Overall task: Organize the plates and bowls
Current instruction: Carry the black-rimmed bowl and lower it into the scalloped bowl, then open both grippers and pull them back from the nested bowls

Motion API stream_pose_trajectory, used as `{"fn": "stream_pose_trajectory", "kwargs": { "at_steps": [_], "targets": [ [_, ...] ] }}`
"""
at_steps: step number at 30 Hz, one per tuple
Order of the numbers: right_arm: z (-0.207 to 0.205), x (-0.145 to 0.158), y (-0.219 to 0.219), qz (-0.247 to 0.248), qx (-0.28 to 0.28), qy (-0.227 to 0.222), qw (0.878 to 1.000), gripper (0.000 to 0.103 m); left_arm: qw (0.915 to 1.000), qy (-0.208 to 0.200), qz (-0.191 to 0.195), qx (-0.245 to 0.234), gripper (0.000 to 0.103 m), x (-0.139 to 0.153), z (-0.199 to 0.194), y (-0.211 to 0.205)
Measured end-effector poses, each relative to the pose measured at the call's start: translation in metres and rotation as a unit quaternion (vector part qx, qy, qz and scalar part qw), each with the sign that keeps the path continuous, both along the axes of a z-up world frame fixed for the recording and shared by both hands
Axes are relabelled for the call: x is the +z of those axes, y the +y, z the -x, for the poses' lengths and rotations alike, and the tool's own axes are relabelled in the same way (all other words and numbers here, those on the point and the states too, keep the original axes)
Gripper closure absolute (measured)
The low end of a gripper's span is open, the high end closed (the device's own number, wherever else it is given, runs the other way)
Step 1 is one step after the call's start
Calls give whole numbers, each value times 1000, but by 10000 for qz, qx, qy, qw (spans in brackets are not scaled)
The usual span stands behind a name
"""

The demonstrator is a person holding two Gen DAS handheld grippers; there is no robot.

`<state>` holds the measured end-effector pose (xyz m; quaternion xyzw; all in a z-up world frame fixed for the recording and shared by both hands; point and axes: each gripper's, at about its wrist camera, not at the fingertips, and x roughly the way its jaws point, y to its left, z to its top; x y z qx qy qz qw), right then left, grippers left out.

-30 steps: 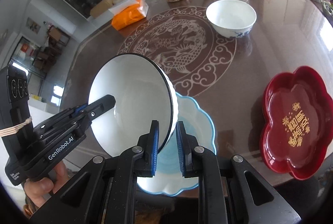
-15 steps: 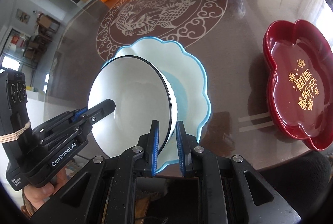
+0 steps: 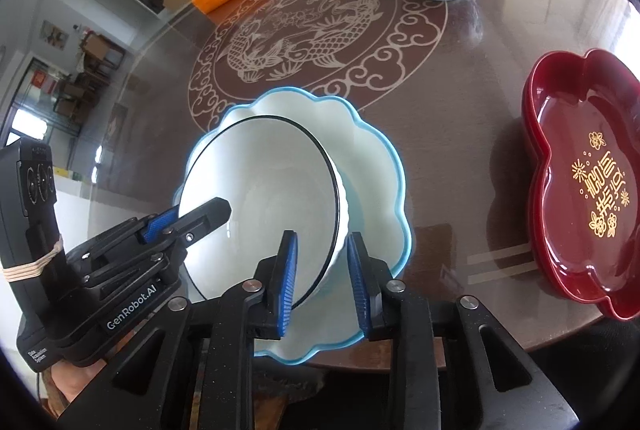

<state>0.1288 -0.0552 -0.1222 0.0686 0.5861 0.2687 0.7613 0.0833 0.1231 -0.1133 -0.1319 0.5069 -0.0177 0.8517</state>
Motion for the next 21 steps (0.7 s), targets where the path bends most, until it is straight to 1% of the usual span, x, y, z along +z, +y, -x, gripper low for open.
{"fn": "stream_pose_trajectory", "kwargs": {
  "at_steps": [1,2,5,6,7,9,10,11,12,13,14,16,17,18,19,21],
  "targets": [
    [1,3,-1,-63,-17,-74,10000,49,9999,-102,-81,69,39,5,3,1],
    [3,6,-1,-118,-27,-144,9998,44,9996,-228,-150,112,39,10,6,1],
    [10,20,-7,-336,-81,-345,9988,42,9975,-673,-152,149,37,34,19,1],
    [15,27,-10,-393,-110,-460,9981,42,9959,-868,-183,166,33,44,26,1],
    [21,35,-13,-432,-145,-642,9969,42,9937,-1067,-273,209,25,54,33,-1],
    [38,56,-23,-378,-335,-1260,9907,42,9860,-1516,-584,383,14,73,50,-5],
    [49,67,-28,-280,-451,-1648,9849,38,9814,-1706,-743,472,9,80,59,-9],
    [60,76,-33,-147,-604,-2044,9769,32,9771,-1855,-888,537,6,86,65,-13],
    [71,84,-38,19,-795,-2408,9673,29,9737,-1956,-1018,573,3,89,71,-17],
    [82,87,-44,186,-1001,-2701,9574,25,9707,-2031,-1143,590,2,91,76,-22],
    [91,88,-50,374,-1206,-2916,9482,25,9678,-2083,-1281,591,2,93,80,-27],
    [103,85,-57,823,-1500,-3180,9325,25,9642,-2078,-1562,516,1,92,83,-38],
    [106,81,-59,1028,-1553,-3258,9269,25,9624,-2033,-1731,495,1,90,83,-44],
    [106,76,-61,1226,-1563,-3298,9229,25,9610,-1972,-1884,454,1,88,84,-51],
    [106,72,-63,1426,-1582,-3276,9205,25,9604,-1942,-1953,424,1,86,84,-55],
    [103,67,-68,1685,-1618,-3206,9180,25,9611,-1908,-1953,415,1,85,86,-60]
  ]
}}
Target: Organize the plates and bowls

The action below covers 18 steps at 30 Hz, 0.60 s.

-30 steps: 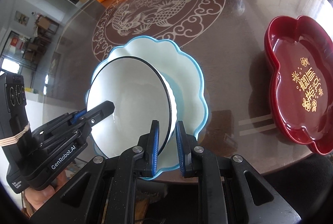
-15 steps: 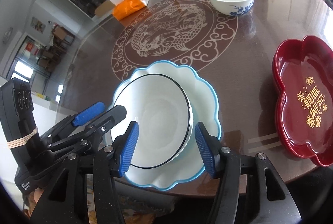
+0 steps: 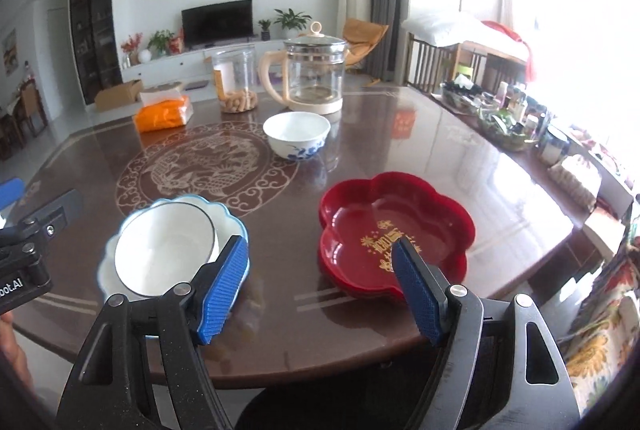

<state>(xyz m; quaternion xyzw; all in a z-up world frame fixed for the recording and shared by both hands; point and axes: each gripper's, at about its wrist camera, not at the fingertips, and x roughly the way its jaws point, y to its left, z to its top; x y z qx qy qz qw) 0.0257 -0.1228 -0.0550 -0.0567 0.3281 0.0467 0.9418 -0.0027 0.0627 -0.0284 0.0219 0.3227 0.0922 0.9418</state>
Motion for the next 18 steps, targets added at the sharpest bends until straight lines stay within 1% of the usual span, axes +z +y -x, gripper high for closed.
{"fn": "stream_pose_trajectory", "kwargs": {
  "at_steps": [4,6,8,10,11,12,15,17,18],
  "targets": [
    [-2,4,-14,-95,-149,20,9998,25,9999,-47,152,-68,1,5,2,-2],
    [2,10,-17,-98,-225,-104,9996,25,9998,-123,138,23,1,7,3,-1],
    [10,18,-20,-78,-342,-435,9984,25,9996,-238,103,142,1,9,5,1],
    [22,26,-19,-60,-336,-771,9964,24,9989,-349,147,259,1,10,7,4],
    [25,30,-18,-48,-332,-906,9953,20,9986,-386,223,293,1,10,8,6],
    [27,32,-17,-27,-341,-996,9944,19,9982,-402,313,303,1,11,9,8],
    [33,37,-16,11,-252,-1258,9917,19,9973,-366,585,263,1,11,8,13],
    [38,39,-15,87,-260,-1520,9880,19,9969,-319,695,208,1,10,8,15],
    [39,39,-15,48,-250,-1621,9864,19,9967,-294,744,171,1,9,8,16]
  ]
}}
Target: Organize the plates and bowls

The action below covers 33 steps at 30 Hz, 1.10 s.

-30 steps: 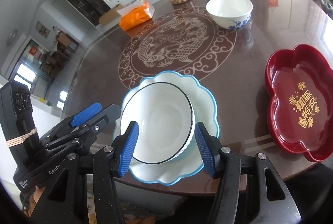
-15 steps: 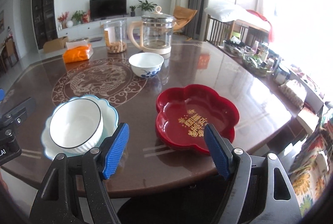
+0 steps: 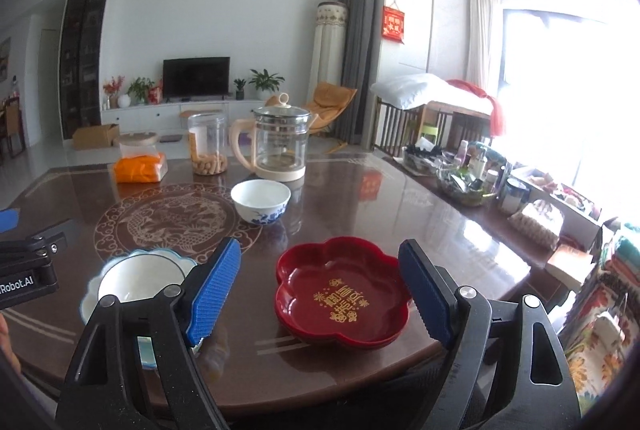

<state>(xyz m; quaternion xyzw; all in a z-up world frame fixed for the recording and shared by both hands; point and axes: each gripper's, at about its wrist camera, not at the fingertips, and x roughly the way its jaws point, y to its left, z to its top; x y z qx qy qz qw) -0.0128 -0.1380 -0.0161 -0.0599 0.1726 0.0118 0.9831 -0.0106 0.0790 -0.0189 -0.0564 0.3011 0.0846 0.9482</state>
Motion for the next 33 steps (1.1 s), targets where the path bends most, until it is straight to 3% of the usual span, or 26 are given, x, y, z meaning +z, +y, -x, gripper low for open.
{"fn": "stream_pose_trajectory", "kwargs": {
  "at_steps": [6,13,21,33],
  "targets": [
    [0,-3,-7,-193,240,-301,9991,19,9987,434,278,-23,1,-11,-6,7],
    [-16,-19,-8,-591,626,679,9940,19,9955,906,242,153,1,-24,-10,14],
    [-16,-25,-14,-643,526,876,9927,19,9953,931,-162,207,1,-26,-10,8],
    [-17,-33,-1,-375,572,1038,9922,19,9937,1100,-166,153,1,-36,-19,11]
  ]
}}
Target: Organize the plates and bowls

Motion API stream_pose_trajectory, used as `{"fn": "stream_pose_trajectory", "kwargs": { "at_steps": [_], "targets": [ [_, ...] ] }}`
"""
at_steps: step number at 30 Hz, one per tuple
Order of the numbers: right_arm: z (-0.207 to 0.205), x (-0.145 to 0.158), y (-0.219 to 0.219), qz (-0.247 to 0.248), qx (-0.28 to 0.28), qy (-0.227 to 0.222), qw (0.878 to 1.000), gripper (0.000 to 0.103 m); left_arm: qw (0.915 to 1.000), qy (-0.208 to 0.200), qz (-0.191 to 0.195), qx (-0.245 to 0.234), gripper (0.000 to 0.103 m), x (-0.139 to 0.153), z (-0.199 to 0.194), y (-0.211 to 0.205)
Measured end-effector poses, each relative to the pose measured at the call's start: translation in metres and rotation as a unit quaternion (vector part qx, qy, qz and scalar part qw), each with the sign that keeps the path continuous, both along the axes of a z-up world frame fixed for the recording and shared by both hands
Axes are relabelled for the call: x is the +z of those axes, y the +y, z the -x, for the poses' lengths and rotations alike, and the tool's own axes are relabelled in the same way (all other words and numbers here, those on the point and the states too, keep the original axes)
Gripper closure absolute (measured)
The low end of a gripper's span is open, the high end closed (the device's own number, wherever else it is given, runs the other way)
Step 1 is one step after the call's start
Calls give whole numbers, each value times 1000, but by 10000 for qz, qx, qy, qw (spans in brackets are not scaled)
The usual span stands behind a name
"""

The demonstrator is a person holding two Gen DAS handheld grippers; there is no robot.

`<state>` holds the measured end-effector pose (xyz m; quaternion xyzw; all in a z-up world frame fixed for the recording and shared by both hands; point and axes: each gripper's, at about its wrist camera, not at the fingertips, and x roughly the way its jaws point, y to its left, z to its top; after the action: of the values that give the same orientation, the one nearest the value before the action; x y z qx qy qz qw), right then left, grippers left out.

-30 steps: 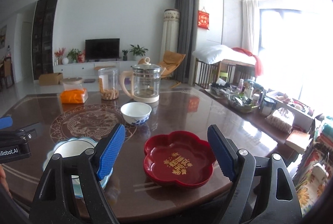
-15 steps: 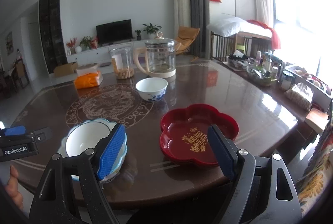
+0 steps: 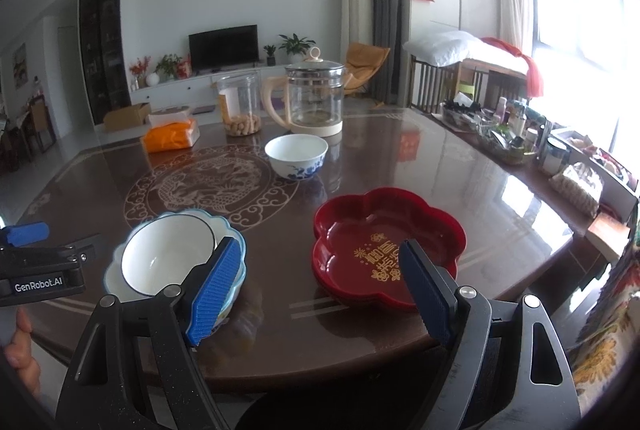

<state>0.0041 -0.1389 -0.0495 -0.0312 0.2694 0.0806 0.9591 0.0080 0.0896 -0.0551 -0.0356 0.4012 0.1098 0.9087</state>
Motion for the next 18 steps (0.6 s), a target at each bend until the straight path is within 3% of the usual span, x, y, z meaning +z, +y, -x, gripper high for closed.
{"fn": "stream_pose_trajectory", "kwargs": {
  "at_steps": [18],
  "targets": [
    [0,-6,11,191,27,46,9998,19,10000,82,19,26,1,-6,-3,3]
  ]
}}
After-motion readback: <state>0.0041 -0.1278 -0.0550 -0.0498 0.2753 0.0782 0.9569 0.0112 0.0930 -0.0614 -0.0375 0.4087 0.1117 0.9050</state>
